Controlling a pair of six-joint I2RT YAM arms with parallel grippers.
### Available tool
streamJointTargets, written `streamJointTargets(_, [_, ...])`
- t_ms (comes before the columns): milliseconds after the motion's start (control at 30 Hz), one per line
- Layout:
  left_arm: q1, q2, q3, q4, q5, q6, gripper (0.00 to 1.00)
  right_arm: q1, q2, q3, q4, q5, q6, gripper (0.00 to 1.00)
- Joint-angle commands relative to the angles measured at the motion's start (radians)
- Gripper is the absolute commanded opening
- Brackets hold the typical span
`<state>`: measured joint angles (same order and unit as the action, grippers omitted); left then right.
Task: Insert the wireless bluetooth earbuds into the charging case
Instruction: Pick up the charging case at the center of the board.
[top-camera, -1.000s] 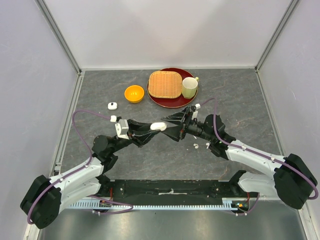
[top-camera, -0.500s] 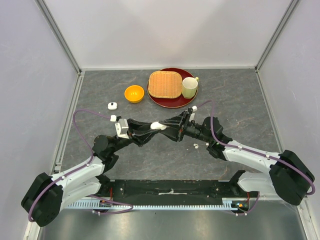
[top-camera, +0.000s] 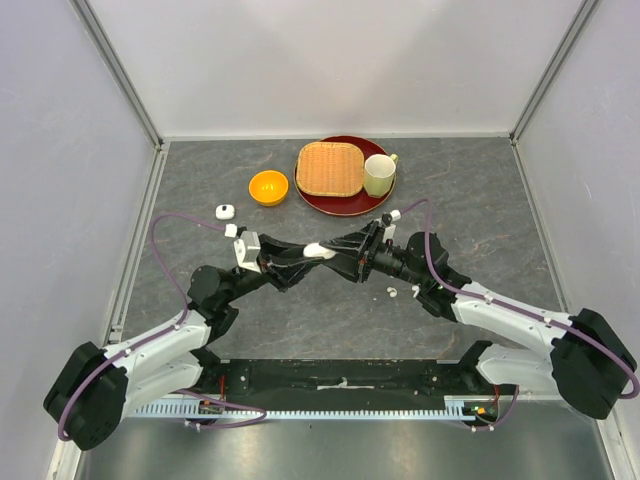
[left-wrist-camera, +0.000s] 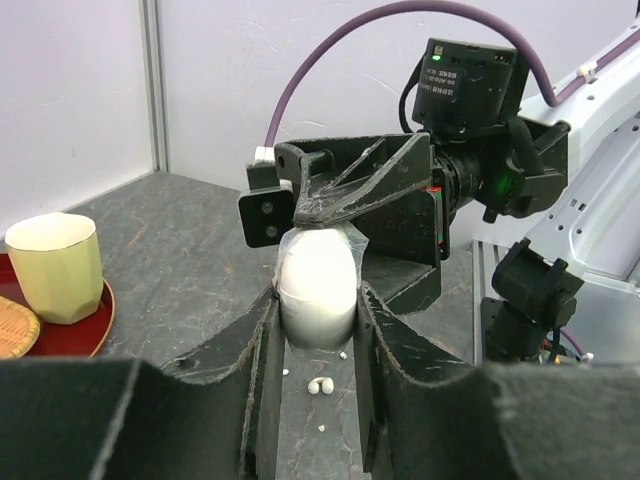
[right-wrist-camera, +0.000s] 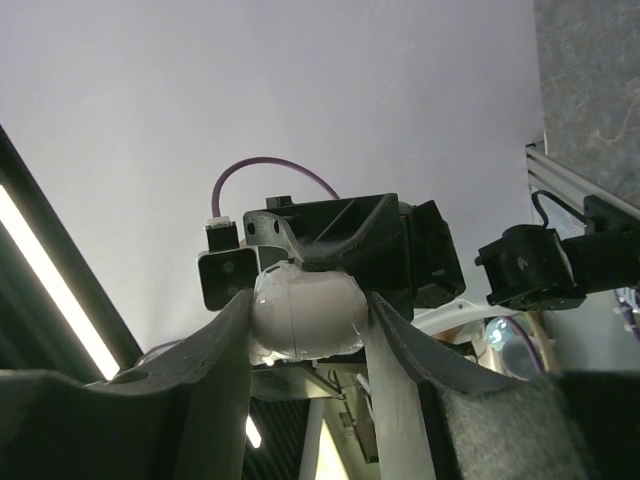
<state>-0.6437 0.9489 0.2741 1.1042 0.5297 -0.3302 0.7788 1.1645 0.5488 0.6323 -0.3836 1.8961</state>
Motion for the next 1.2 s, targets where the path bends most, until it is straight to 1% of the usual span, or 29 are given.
streamJointTargets(0, [-0.005,0.008,0.051,-0.017,0.012,-0.055,0.24,0.01,-0.038,0.074,-0.132,0.017,-0.111,0.11])
streamJointTargets(233, [-0.005,0.017,0.057,-0.02,0.029,-0.055,0.27,0.01,-0.022,0.066,-0.109,0.009,-0.104,0.1])
streamJointTargets(333, [-0.005,0.027,0.06,-0.02,0.047,-0.053,0.33,0.01,-0.02,0.065,-0.099,0.011,-0.1,0.1])
streamJointTargets(533, [-0.008,0.037,0.057,0.006,0.038,-0.049,0.34,0.011,0.0,0.031,-0.005,-0.003,-0.032,0.09])
streamJointTargets(633, [-0.013,0.045,0.057,0.022,0.035,-0.044,0.35,0.013,0.02,0.004,0.09,-0.014,0.018,0.08])
streamJointTargets(700, [-0.016,0.05,0.056,0.029,0.036,-0.038,0.35,0.017,0.029,-0.007,0.115,-0.011,0.037,0.08])
streamJointTargets(833, [-0.022,0.059,0.047,0.057,0.026,-0.03,0.36,0.022,0.034,-0.004,0.118,-0.009,0.041,0.08])
streamJointTargets(1167, [-0.027,0.077,0.056,0.062,0.03,-0.027,0.4,0.028,0.043,-0.007,0.149,-0.001,0.064,0.08])
